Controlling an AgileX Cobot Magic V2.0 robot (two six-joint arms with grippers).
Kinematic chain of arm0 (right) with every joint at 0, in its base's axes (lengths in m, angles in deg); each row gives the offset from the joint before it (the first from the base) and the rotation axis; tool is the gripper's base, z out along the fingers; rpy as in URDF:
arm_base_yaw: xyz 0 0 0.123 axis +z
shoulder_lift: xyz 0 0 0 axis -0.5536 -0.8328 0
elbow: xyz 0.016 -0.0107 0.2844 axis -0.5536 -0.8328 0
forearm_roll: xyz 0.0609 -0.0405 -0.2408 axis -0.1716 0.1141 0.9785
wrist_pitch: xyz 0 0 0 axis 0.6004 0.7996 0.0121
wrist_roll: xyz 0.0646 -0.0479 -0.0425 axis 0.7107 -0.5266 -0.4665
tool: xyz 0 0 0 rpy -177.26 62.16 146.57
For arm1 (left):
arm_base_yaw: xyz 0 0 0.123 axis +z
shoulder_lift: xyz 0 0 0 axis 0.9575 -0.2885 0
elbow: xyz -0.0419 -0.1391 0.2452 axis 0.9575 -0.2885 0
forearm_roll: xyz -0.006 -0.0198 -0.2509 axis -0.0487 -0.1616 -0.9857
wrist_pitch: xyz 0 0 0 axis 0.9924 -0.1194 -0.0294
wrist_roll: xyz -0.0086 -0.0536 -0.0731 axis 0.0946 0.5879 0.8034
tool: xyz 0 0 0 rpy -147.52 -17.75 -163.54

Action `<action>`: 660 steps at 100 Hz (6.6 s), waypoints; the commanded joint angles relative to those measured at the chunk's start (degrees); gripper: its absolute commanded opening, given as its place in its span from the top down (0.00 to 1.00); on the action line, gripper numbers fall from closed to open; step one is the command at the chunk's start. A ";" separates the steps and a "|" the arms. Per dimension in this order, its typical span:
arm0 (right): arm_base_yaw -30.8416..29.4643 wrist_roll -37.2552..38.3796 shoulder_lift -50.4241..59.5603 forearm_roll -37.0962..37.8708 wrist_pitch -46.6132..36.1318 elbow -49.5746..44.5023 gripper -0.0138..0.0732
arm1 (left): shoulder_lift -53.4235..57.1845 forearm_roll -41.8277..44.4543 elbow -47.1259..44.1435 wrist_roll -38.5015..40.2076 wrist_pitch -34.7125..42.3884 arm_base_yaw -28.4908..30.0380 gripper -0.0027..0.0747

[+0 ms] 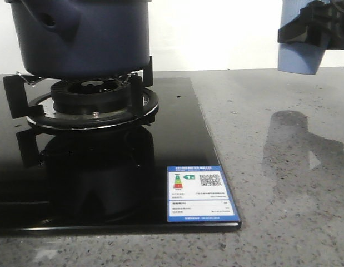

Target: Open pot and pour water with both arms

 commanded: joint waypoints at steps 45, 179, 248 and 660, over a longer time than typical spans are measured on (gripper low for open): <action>-1.31 -3.40 4.12 -9.33 -7.57 -4.97 0.40 | 1.76 -1.70 2.41 -0.05 3.32 0.12 0.52; -1.31 -23.77 -1.30 -24.75 -3.56 -5.79 0.29 | 1.76 -1.81 2.41 -0.05 3.51 0.12 0.52; -1.31 -13.49 6.85 -14.84 9.31 -5.79 0.18 | 1.76 -1.81 2.41 -0.05 3.51 0.12 0.52; 1.73 -5.65 63.02 -14.39 28.29 -23.23 0.26 | 3.28 0.92 2.41 0.08 -3.31 -6.94 0.21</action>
